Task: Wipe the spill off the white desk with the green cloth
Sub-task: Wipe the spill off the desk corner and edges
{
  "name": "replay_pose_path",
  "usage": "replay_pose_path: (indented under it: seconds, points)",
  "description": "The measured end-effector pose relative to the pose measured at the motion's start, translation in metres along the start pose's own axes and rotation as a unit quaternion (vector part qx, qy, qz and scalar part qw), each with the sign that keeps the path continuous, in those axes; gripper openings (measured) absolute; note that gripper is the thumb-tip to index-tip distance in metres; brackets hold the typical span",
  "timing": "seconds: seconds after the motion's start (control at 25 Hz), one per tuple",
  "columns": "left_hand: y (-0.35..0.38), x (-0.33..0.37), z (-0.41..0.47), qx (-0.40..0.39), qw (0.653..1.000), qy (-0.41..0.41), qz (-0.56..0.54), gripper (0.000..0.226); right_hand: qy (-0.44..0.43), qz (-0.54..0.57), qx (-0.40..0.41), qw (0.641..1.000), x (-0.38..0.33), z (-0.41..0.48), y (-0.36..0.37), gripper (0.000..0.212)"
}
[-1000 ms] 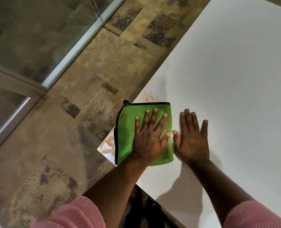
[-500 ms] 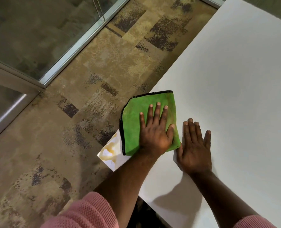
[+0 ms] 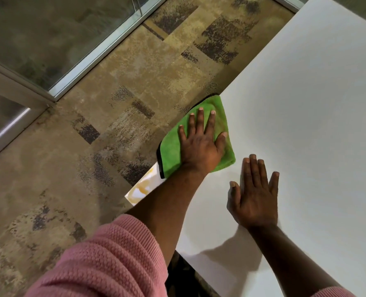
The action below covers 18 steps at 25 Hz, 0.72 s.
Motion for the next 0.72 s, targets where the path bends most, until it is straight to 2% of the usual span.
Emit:
replay_pose_path:
  seconds: [0.24, 0.44, 0.64, 0.72]
  points:
    - [-0.007, -0.004, 0.018, 0.026, 0.999, -0.026, -0.01, 0.061, 0.005, -0.008, -0.004, 1.0, 0.0, 0.0, -0.001, 0.071]
    - [-0.016, -0.028, -0.014, 0.066, 0.997, -0.046, 0.016, 0.061, -0.006, -0.009, 0.003, 1.0, -0.001, -0.001, 0.0, 0.072]
    - [-0.008, -0.031, -0.022, 0.004, 0.998, -0.064, 0.019, 0.065, 0.0, -0.02, 0.002, 1.0, 0.008, -0.004, 0.003, 0.072]
    - [-0.002, -0.024, -0.004, -0.009, 0.998, -0.054, -0.019, 0.065, -0.003, -0.042, 0.009, 0.999, 0.01, -0.01, 0.006, 0.072]
Point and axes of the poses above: each hand's wrist, its own z-axis towards the middle knuckle, its own y-axis out of the palm, x = y × z, the point moved 9 cm from there along z, towards the middle knuckle, and after that the axes turned 4 degrees about y, right-handed, at the moved point
